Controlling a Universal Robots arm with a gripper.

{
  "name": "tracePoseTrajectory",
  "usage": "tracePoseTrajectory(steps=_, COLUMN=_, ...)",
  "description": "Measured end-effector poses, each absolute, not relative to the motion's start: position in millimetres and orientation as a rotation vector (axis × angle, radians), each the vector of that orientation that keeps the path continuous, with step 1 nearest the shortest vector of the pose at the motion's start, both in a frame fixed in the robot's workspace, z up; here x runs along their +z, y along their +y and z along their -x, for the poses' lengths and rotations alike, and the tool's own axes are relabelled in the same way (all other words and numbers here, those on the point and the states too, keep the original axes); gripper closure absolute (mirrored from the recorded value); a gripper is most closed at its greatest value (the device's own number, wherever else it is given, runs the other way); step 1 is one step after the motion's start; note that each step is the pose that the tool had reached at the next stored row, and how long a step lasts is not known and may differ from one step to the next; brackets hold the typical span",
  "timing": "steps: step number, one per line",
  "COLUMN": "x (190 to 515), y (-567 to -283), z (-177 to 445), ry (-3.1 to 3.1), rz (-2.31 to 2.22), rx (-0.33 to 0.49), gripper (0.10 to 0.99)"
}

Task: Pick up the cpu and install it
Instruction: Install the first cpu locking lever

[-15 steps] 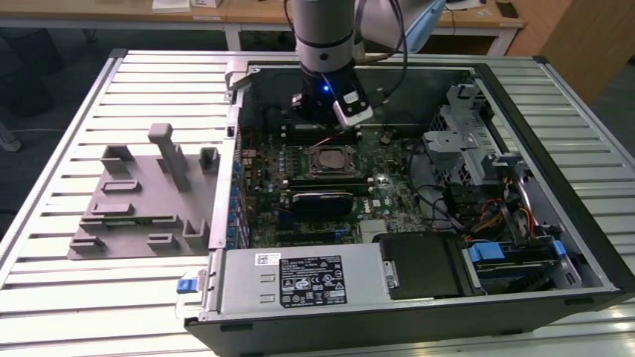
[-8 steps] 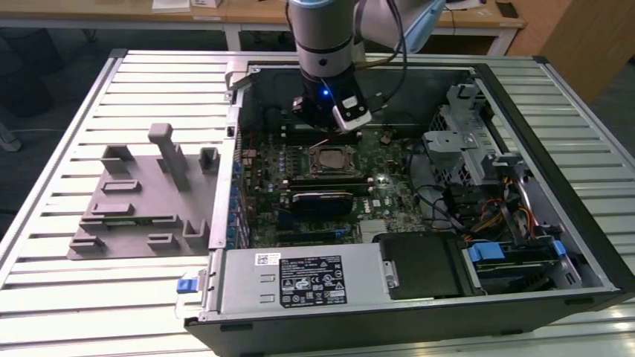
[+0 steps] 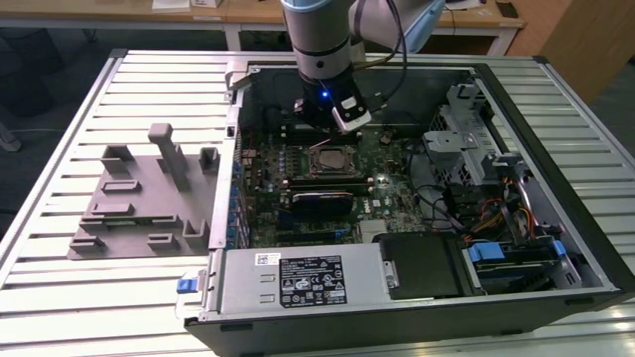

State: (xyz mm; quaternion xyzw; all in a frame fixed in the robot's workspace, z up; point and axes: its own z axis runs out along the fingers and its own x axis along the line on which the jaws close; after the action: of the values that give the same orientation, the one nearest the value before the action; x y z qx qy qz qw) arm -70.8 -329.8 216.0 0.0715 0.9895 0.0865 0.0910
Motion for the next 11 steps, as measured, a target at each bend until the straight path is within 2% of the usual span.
tracePoseTrajectory(steps=11, x=210.1, y=-327.7, z=72.2, ry=2.927, rz=-0.309, rx=0.248, gripper=0.98)
